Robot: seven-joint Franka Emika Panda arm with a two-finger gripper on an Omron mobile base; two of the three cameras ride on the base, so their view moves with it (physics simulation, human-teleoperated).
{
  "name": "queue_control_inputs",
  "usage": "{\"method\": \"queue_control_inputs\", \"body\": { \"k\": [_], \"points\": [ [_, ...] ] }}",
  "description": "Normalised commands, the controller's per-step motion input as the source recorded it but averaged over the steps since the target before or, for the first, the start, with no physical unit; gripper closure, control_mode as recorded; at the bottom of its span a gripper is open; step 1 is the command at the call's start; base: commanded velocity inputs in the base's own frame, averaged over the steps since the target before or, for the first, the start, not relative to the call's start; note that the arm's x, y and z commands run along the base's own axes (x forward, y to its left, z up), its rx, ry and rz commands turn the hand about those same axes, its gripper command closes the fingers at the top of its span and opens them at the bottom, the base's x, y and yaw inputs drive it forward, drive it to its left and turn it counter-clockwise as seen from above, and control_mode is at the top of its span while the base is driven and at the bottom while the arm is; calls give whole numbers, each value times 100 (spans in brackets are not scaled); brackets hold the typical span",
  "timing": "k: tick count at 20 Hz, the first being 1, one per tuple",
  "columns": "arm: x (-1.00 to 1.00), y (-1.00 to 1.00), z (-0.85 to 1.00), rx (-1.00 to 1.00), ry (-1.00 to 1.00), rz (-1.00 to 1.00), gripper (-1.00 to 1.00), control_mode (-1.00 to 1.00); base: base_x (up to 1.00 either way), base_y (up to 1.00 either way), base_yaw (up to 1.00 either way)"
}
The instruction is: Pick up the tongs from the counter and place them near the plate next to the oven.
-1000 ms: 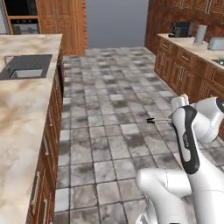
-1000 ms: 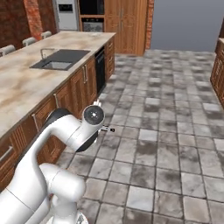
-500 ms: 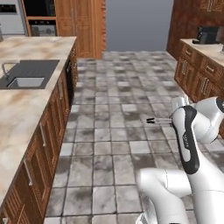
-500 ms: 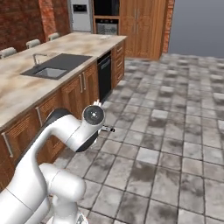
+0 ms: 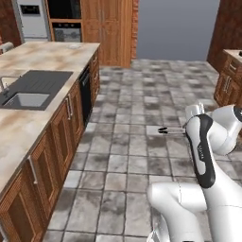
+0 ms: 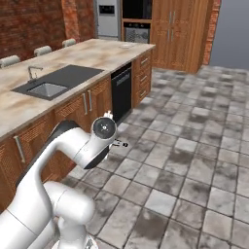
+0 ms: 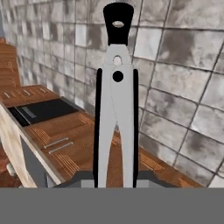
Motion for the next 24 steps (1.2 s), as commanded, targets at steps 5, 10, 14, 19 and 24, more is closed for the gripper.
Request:
{"method": "queue_control_inputs", "body": {
  "k": [5, 10, 14, 19, 24],
  "points": [
    [0, 0, 0, 0, 0, 0, 100, 100, 100, -67, 28],
    [0, 0, 0, 0, 0, 0, 100, 100, 100, -65, 27],
    [0, 0, 0, 0, 0, 0, 100, 100, 100, -66, 25],
    [0, 0, 0, 0, 0, 0, 100, 100, 100, -66, 24],
    [0, 0, 0, 0, 0, 0, 100, 100, 100, -66, 24]
  ]
}}
